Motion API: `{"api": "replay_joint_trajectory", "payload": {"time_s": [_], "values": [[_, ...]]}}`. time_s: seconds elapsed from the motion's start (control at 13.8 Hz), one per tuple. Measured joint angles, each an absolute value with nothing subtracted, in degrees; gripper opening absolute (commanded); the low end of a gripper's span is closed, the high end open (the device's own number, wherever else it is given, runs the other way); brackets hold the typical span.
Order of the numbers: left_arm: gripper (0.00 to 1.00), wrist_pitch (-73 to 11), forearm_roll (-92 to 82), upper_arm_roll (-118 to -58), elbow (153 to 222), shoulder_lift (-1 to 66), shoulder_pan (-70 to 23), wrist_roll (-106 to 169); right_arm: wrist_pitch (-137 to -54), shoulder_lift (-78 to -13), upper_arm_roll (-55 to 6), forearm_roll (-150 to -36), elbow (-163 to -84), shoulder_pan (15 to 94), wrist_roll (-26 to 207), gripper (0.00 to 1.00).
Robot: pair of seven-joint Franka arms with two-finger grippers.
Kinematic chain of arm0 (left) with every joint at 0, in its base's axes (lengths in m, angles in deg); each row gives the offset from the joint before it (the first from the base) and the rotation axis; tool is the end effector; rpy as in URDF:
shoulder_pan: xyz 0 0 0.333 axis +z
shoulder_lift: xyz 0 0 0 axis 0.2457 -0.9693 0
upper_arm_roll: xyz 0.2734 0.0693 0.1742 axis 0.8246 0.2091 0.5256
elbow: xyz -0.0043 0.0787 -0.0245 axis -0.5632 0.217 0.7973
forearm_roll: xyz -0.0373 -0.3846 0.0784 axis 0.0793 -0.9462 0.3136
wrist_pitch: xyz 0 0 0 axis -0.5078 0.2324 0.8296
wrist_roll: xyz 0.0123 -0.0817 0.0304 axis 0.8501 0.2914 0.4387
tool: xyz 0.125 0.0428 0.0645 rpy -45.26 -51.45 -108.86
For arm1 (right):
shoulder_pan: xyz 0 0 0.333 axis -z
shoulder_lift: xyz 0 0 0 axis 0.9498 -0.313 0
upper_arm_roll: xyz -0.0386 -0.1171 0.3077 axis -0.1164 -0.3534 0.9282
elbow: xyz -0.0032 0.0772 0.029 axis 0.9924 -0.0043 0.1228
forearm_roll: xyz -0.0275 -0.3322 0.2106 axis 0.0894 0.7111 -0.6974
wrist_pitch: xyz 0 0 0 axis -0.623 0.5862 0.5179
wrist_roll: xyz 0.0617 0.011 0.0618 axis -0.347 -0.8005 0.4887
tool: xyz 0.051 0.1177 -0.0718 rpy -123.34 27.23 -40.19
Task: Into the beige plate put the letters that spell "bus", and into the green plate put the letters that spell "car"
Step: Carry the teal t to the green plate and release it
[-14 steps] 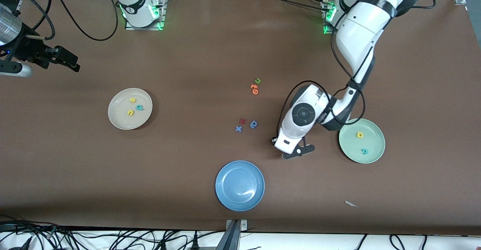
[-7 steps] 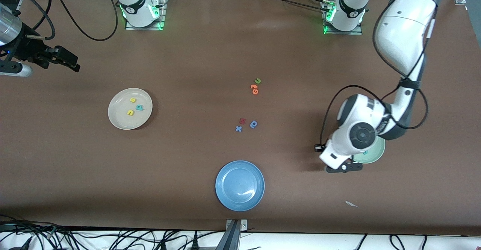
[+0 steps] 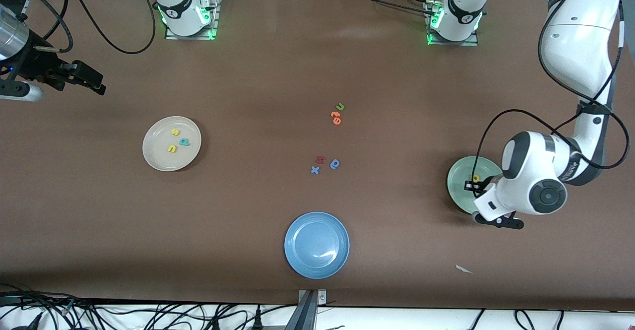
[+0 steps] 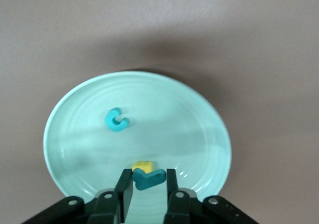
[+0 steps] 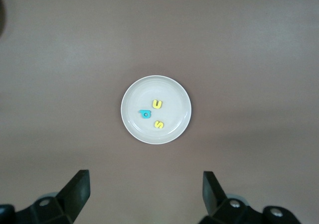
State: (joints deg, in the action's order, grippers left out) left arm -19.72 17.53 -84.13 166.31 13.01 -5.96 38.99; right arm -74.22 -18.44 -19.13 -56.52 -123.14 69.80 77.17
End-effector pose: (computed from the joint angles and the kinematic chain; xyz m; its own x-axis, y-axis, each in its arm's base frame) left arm 0.7035 -0.0197 0.2083 0.9447 -0.1695 -0.2806 -0.1819 -0.9832 -0.0184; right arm 0.5388 0.0209 0.5680 0.9944 -0.1039 -0.0202 -0.1040 -0.9946 -0.0038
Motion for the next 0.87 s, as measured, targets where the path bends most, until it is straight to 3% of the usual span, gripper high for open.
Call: {"api": "replay_joint_trajectory", "payload": {"time_s": [0.87], "values": [[1.0,-16.9,17.8,-85.1,166.6,18.7,-5.7,39.7,-74.2,-18.4,-19.1,-56.5,-123.1,69.8,77.2,1.0]]}}
